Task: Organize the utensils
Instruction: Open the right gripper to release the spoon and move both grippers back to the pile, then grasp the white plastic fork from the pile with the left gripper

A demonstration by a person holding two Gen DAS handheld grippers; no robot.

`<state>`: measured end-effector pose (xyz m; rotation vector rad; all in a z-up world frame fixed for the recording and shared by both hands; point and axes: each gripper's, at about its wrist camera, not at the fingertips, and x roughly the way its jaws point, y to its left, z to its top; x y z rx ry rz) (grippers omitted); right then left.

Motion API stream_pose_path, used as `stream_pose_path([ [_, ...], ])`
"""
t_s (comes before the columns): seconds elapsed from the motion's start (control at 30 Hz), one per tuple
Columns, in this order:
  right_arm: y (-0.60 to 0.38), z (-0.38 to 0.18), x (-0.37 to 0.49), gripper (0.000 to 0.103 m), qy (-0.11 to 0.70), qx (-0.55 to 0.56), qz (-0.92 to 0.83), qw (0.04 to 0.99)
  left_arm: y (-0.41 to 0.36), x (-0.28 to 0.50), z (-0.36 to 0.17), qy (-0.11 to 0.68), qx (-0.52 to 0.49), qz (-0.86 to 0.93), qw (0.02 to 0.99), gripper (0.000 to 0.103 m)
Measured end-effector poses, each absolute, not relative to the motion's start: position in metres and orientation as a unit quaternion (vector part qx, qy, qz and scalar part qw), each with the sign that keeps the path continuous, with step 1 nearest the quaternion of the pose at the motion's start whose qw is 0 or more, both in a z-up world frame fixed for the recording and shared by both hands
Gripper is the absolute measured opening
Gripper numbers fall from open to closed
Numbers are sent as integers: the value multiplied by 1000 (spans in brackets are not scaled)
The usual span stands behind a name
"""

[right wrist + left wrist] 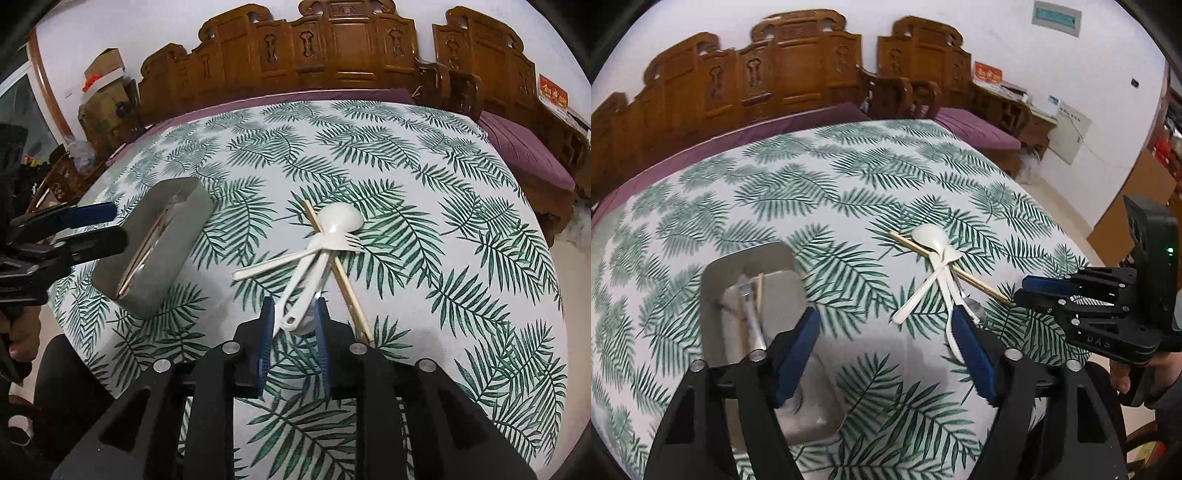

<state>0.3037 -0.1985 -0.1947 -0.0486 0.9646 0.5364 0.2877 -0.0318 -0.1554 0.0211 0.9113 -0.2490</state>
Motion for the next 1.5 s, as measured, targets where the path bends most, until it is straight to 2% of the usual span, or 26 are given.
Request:
stream_pose_path([
  [0.17,-209,-203,312,27,464,-14,253,849,-52,314,-172,461,26,-139,876,58],
  [0.33,-221,-209,319,27,468,-5,249,848,-75,343,-198,493,41,-160,854,56],
  [0.63,-238,-220,321,27,477,-2,242,845,-91,376,-234,535,42,-158,829,34],
  [0.87,-243,-224,322,27,480,-1,241,843,-100,389,-256,556,62,-154,814,31],
  [1.1,-247,-223,319,27,482,0,239,843,-99,388,-259,555,57,-160,814,17],
  [1.17,-247,-222,317,27,483,1,239,843,-102,384,-258,552,61,-164,815,9],
  [1.5,-234,-217,306,27,481,5,245,842,-91,361,-231,528,38,-165,832,8],
])
